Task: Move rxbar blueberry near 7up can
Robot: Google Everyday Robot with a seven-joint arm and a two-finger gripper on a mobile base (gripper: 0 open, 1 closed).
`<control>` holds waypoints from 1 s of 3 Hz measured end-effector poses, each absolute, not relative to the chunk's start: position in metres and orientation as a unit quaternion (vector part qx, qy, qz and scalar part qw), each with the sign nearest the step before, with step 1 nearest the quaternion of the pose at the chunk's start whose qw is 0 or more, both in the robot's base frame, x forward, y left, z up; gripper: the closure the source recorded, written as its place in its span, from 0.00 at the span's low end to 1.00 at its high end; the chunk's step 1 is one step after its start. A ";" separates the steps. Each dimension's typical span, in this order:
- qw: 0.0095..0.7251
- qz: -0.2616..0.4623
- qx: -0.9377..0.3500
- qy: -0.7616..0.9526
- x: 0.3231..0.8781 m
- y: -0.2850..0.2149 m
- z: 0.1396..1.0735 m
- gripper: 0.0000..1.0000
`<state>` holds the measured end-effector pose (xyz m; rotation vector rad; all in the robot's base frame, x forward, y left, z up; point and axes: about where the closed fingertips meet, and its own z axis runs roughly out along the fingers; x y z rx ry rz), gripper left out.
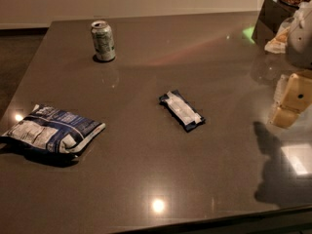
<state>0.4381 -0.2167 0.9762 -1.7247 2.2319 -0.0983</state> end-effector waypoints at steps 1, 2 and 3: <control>0.159 -0.034 -0.603 0.781 0.438 -0.217 0.976 0.00; 0.157 -0.033 -0.611 0.776 0.443 -0.201 0.971 0.00; 0.155 -0.034 -0.610 0.777 0.453 -0.174 0.955 0.00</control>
Offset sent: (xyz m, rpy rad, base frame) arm 0.0100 0.0357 -0.0174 -0.0061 0.0351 0.0435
